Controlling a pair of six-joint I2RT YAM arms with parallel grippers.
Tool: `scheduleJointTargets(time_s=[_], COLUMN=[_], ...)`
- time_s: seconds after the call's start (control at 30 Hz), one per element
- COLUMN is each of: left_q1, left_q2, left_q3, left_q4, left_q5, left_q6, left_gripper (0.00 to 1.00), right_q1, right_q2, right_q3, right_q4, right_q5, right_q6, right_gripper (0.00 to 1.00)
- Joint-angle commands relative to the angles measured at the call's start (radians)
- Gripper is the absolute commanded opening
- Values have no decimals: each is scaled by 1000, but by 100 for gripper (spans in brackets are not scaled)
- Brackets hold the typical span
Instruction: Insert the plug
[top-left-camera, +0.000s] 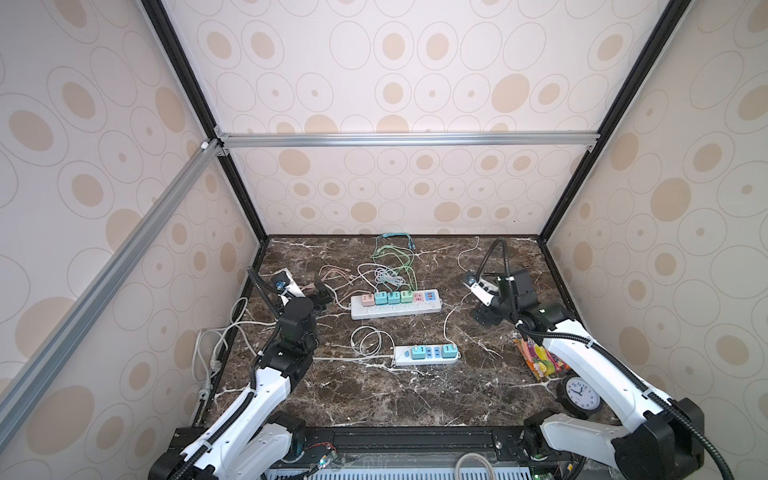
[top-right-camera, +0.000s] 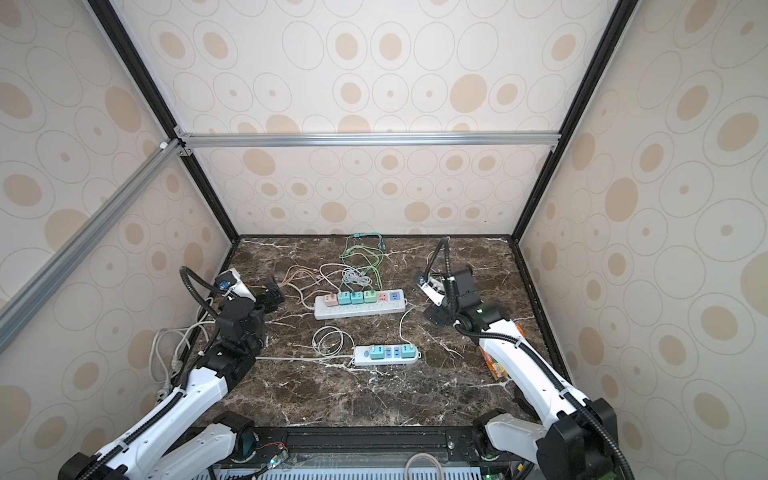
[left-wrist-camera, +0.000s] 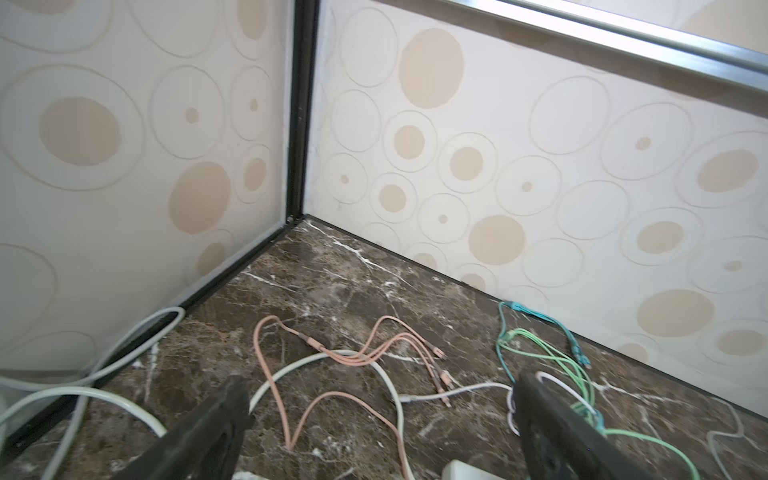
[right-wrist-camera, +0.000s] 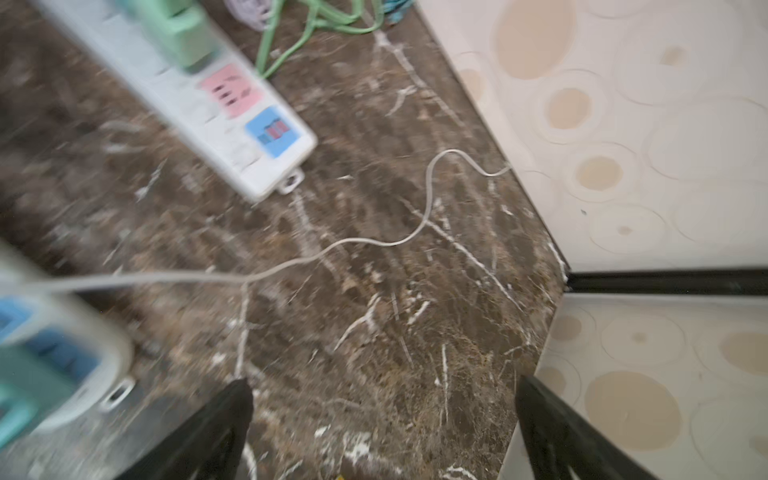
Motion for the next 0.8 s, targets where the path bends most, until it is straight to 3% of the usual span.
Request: scheduleJointTargets(time_s=[0.0, 0.17, 0.3, 0.43, 0.53, 0.77], left_q1=[29, 89, 132, 182, 227, 253], left_q2=[39, 83, 113, 196, 293, 467], left_q3=[-25, -68, -123, -167, -159, -196], left_q4=[45, 0, 34, 127, 203, 554], left_q5=[-126, -166, -166, -127, -26, 134], left_q6=[64, 14, 3, 55, 99, 239], left_gripper=[98, 98, 98, 98, 98, 98], right_q1=[-89, -212, -324, -350, -350, -349], right_q2=[-17, -2, 37, 145, 239, 218], right_q3=[-82, -196, -303, -371, -413, -437], right_q4=[310, 425, 489, 615, 798, 841], right_q5=[108, 276, 234, 162, 113, -103], right_q6=[241, 473, 635, 636, 612, 523], right_gripper=[99, 99, 100, 100, 100, 100])
